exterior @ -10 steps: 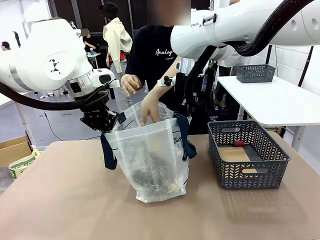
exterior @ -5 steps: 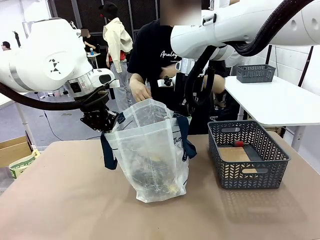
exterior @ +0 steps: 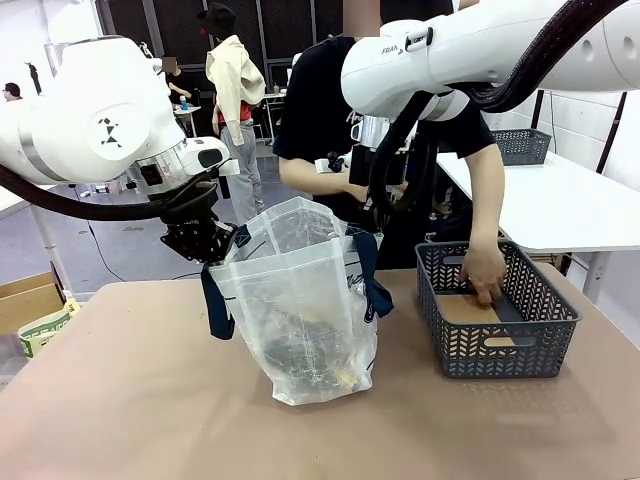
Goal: Transfer purchased items from the store into the shopping bag.
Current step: Move the Reusable shopping bag to the right side of the table.
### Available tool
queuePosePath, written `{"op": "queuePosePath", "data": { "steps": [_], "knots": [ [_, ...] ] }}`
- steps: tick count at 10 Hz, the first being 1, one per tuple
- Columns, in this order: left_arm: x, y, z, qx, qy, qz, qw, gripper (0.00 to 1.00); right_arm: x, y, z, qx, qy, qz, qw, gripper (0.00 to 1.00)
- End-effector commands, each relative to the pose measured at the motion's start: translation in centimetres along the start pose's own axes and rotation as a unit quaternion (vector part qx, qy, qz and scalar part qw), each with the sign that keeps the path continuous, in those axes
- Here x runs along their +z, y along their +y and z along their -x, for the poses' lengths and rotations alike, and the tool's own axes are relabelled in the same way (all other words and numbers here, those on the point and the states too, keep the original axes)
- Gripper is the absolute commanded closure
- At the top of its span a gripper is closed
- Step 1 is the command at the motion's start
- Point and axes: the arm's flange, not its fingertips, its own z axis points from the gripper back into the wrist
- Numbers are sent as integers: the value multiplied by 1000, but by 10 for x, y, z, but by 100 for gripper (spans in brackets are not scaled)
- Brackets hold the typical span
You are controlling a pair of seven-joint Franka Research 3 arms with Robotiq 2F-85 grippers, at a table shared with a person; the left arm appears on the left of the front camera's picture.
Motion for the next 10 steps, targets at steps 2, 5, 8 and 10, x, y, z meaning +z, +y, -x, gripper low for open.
{"op": "queuePosePath", "data": {
  "steps": [2,5,8,10],
  "knots": [
    [1,0,1,1,-1,-1,1000,100,-1,-1,1,-3,-1,-5,1000,100],
    [1,0,1,1,-1,-1,1000,100,-1,-1,1,-3,-1,-5,1000,100],
    [1,0,1,1,-1,-1,1000,100,-1,-1,1,-3,-1,-5,1000,100],
    [1,0,1,1,-1,-1,1000,100,-1,-1,1,-3,-1,-5,1000,100]
  ]
}}
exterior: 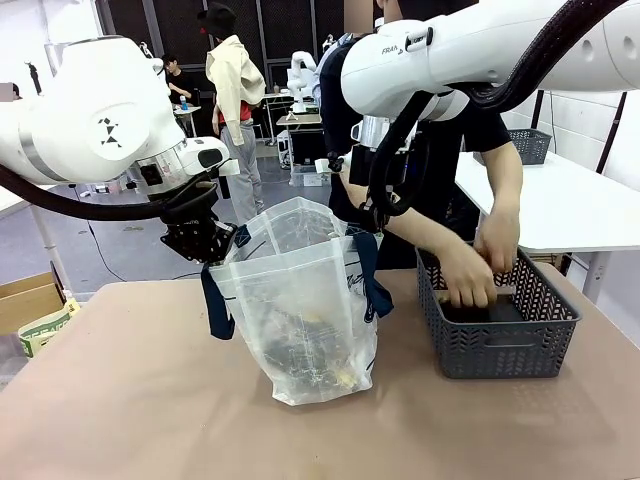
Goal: Transfer purchased items from the store into the shopping bag.
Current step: Move the Reusable shopping bag to the right side of the table.
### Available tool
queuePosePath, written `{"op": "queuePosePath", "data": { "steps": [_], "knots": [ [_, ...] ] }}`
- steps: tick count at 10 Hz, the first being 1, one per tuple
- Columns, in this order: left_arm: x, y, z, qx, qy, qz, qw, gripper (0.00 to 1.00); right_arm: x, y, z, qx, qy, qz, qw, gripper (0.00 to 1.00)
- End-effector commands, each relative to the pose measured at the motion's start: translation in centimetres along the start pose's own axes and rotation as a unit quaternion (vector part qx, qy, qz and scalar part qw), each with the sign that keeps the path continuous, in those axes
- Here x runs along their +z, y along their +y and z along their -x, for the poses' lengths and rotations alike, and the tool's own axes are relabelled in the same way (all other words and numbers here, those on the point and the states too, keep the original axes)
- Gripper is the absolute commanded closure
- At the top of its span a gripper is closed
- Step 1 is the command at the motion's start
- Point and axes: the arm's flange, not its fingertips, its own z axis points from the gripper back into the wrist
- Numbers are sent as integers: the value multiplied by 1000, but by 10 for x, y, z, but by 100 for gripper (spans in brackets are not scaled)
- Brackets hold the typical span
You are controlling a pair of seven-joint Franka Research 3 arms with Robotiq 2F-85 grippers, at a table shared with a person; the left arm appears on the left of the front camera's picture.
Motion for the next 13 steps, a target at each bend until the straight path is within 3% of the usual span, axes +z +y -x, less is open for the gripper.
{"op": "queuePosePath", "data": {
  "steps": [1,13],
  "knots": [
    [1,0,1,1,-1,-1,1000,100,-1,-1,1,-3,-1,-5,1000,100],
    [1,0,1,1,-1,-1,1000,100,-1,-1,1,-3,-1,-5,1000,100]
  ]
}}
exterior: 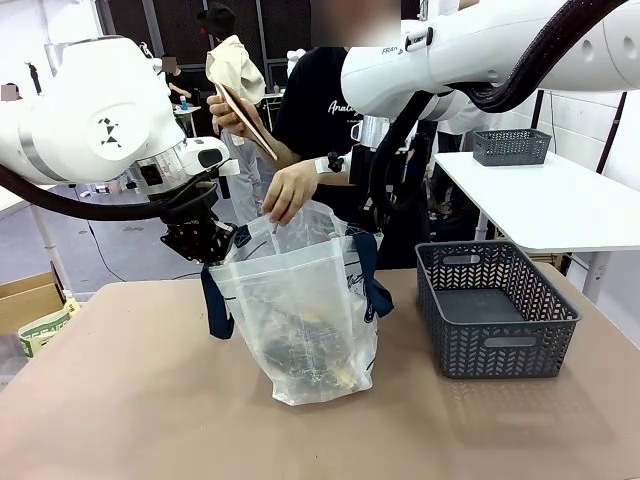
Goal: Transfer purchased items from the store into the shopping bag.
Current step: Move the Reusable shopping bag to the right side of the table.
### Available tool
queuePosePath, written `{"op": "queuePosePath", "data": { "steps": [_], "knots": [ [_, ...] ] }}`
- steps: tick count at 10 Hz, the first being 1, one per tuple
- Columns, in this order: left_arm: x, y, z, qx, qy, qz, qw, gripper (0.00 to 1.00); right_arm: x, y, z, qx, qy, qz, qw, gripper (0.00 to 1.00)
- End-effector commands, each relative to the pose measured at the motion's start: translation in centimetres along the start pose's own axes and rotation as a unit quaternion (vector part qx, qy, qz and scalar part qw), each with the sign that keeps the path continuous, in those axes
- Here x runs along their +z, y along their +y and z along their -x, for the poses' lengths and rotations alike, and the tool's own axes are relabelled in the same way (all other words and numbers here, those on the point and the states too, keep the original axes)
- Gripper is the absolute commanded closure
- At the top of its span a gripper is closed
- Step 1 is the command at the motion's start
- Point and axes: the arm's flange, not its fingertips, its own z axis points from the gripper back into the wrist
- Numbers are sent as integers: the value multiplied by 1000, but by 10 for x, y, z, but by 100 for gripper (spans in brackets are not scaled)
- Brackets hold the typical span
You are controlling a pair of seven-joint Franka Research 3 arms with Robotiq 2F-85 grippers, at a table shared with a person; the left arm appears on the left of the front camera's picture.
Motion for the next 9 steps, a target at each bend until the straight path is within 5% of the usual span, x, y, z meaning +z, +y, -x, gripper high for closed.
{"op": "queuePosePath", "data": {
  "steps": [1,9],
  "knots": [
    [1,0,1,1,-1,-1,1000,100,-1,-1,1,-2,-1,-5,1000,100],
    [1,0,1,1,-1,-1,1000,100,-1,-1,1,-2,-1,-5,1000,100]
  ]
}}
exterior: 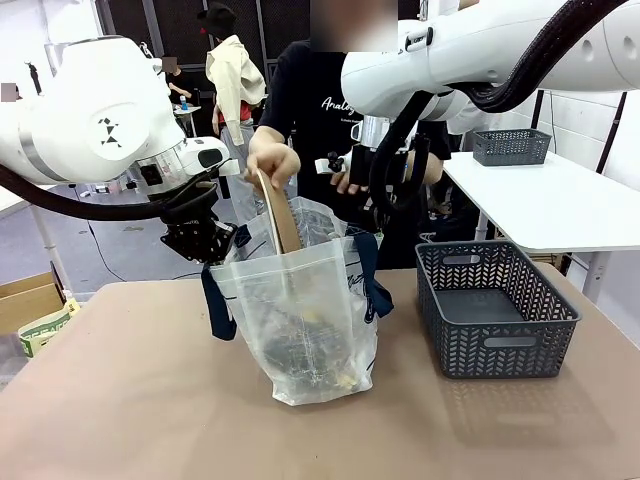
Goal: Transfer purchased items from the store into the shopping bag.
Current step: Move the Reusable shopping bag to the right side of the table.
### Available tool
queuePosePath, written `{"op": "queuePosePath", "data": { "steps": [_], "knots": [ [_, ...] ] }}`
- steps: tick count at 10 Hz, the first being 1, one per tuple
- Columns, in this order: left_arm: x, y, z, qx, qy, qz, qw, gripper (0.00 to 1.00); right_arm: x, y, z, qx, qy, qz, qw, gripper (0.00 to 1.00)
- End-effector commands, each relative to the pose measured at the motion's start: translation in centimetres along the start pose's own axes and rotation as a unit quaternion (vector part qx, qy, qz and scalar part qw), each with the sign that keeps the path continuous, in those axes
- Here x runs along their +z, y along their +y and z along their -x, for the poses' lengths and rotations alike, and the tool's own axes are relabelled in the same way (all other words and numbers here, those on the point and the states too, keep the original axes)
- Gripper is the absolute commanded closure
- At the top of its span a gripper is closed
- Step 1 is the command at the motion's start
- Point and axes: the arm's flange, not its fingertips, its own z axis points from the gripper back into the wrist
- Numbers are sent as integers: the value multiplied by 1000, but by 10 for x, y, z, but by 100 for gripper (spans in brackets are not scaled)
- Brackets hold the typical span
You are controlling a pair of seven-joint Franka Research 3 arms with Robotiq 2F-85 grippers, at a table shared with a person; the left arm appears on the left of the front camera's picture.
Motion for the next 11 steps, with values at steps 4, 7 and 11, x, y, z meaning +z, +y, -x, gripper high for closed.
{"op": "queuePosePath", "data": {
  "steps": [4,7,11],
  "knots": [
    [1,0,1,2,-1,-1,1000,100,-1,-1,1,-2,-1,-5,1000,100],
    [1,0,1,2,-1,-1,1000,100,-1,-1,1,-2,-1,-5,1000,100],
    [1,0,1,2,-1,-1,1000,100,-1,-1,1,-2,-1,-5,1000,100]
  ]
}}
